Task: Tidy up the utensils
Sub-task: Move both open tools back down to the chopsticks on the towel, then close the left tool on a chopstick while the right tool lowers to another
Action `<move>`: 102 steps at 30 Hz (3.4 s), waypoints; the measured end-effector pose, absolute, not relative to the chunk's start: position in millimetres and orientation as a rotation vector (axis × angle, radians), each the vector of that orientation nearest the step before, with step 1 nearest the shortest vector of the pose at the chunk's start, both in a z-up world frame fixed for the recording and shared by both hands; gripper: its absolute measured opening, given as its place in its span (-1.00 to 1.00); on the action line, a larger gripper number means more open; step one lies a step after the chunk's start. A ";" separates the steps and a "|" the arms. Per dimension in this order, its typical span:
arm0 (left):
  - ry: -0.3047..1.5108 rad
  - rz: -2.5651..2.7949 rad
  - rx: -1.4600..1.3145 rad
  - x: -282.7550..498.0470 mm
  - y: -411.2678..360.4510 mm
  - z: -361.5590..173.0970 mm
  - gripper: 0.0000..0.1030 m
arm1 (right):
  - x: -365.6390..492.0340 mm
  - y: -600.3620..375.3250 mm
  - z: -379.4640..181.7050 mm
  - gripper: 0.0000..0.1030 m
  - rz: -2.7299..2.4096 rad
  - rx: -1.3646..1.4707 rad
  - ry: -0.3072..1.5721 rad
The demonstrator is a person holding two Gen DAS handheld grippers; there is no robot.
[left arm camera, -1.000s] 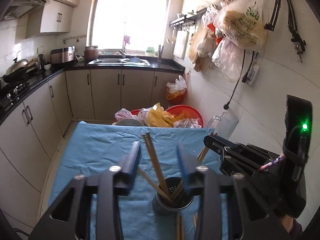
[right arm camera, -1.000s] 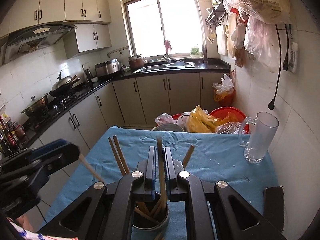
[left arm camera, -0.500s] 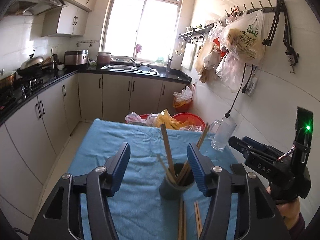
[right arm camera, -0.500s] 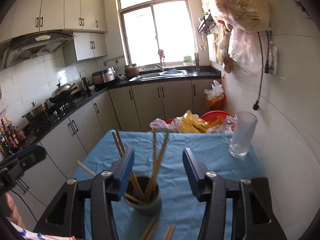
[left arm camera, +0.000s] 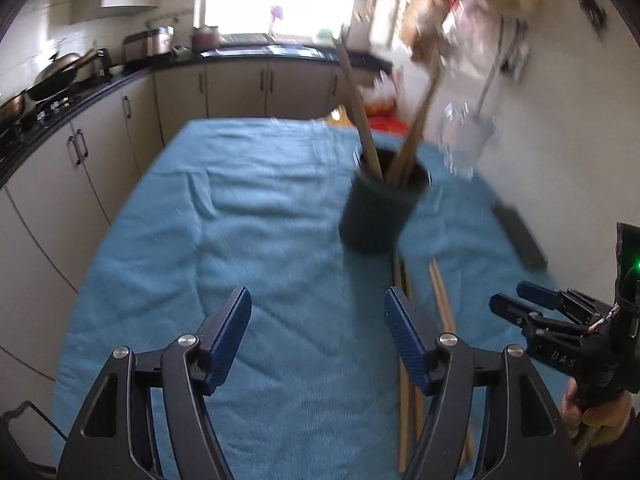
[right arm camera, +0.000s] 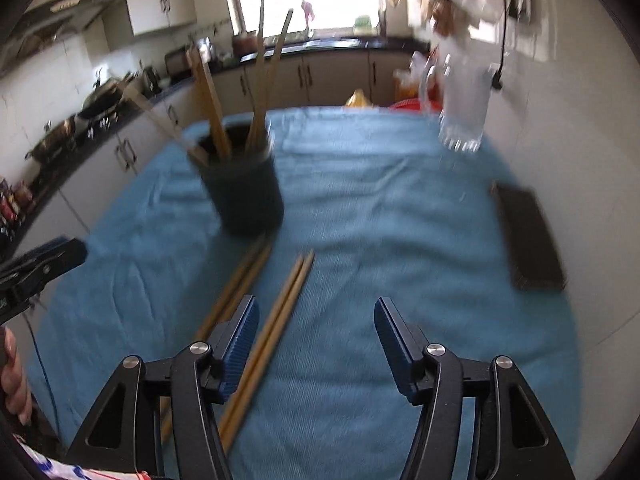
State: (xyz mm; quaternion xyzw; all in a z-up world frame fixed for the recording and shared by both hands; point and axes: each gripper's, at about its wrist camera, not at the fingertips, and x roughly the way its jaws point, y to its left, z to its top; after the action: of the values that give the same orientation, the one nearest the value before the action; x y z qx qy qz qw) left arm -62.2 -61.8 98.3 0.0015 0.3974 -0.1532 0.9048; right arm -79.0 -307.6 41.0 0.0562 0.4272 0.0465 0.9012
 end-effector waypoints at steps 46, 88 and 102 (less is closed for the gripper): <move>1.081 -0.339 0.005 -40.5 -93.0 25.1 -0.87 | -72.5 -308.3 3.2 0.12 0.114 0.165 0.897; 1.140 -0.313 -0.147 -49.0 -61.7 24.3 -0.84 | -80.9 -343.3 3.3 -0.27 0.020 0.013 1.090; 1.230 -0.231 -0.079 1.9 -67.1 27.4 -0.72 | -30.6 -345.2 4.4 -0.52 0.012 0.030 1.125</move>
State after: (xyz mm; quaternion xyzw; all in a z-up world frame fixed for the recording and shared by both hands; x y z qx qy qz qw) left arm 1.9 -67.1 27.4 -0.0369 0.5754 -0.1079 0.8099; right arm -30.6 -345.2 4.4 0.0144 0.5332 0.0057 0.8458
